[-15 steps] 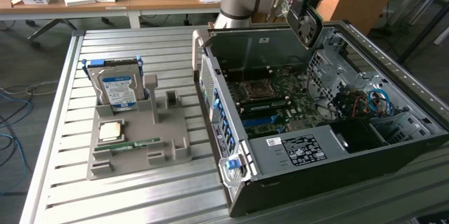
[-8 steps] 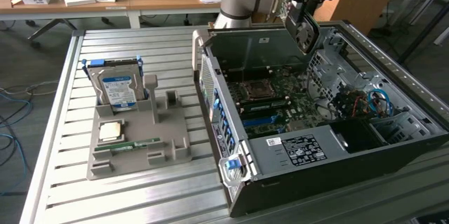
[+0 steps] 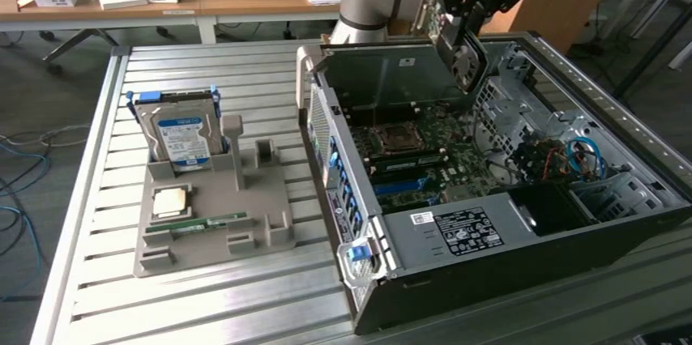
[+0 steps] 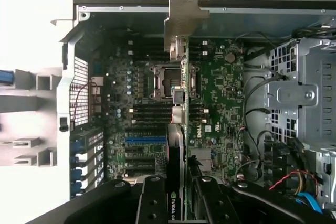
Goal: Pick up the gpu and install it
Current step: 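Pick up the gpu and move the gpu toward the slot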
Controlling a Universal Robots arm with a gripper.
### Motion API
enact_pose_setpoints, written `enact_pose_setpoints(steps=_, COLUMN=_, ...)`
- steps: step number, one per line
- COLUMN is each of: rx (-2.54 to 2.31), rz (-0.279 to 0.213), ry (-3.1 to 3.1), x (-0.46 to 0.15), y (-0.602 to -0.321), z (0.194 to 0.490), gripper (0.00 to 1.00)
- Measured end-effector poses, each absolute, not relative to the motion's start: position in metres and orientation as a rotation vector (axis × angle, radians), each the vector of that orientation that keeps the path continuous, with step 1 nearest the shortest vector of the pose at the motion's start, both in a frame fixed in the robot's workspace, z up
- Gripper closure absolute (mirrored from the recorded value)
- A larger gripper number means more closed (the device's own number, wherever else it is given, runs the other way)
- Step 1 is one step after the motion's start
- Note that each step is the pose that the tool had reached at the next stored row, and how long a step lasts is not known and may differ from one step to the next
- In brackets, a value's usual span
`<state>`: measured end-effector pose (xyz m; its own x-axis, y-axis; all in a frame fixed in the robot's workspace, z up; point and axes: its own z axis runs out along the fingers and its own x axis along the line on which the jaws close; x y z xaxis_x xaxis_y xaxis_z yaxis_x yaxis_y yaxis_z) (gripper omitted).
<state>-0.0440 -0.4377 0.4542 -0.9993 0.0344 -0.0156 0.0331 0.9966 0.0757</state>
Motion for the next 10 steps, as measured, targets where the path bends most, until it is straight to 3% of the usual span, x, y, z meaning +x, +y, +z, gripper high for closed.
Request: enact_pose_setpoints(steps=10, rx=0.053, rz=0.118, ry=3.122, x=-0.044, y=-0.438, z=0.436, gripper=0.74)
